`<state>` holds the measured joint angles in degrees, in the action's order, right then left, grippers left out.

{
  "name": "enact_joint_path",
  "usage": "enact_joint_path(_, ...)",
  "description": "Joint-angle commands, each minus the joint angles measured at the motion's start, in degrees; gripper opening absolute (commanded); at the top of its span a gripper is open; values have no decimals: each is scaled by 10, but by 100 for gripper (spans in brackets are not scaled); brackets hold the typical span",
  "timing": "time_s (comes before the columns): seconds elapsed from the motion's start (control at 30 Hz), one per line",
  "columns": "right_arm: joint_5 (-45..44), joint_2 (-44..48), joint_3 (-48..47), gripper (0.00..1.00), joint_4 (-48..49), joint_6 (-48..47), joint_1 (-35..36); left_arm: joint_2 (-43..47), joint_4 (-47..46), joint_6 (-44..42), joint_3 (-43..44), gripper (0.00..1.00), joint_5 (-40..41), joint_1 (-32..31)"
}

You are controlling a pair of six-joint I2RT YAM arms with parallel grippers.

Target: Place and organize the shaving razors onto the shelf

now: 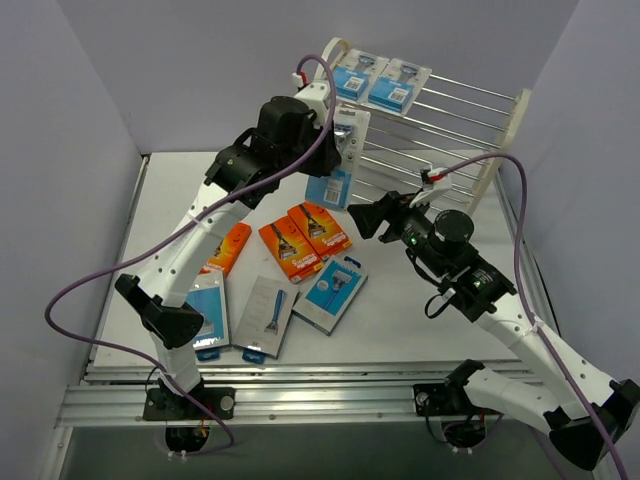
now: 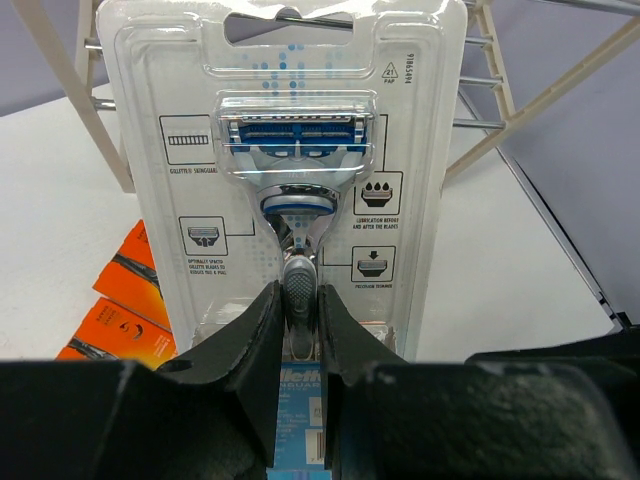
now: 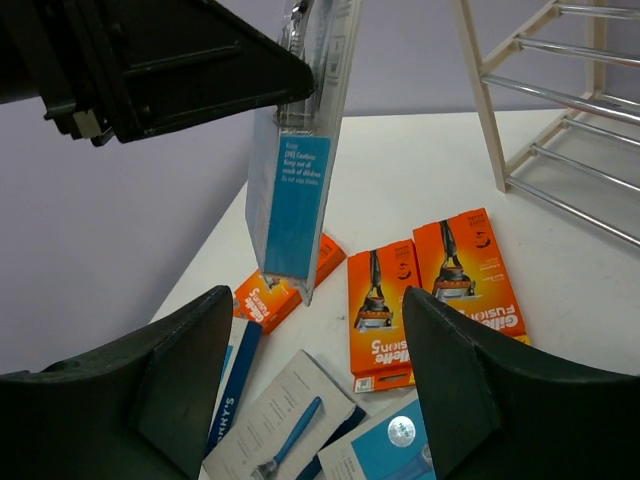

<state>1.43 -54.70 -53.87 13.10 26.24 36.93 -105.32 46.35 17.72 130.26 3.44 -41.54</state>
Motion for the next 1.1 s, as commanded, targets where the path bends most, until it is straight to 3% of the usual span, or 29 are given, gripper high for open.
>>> enact_joint_path(0.0, 88, -11, -17, 64, 65, 45, -33, 41, -19, -13, -5, 2, 8, -2)
enact_joint_path(0.37, 161, -45, -13, 65, 105, 71, -58, 42, -28, -3, -12, 2, -12, -3)
enact_joint_path(1.07, 168, -66, -11, 49, 116, 74, -59, 31, -53, 30, -13, 2, -34, -14)
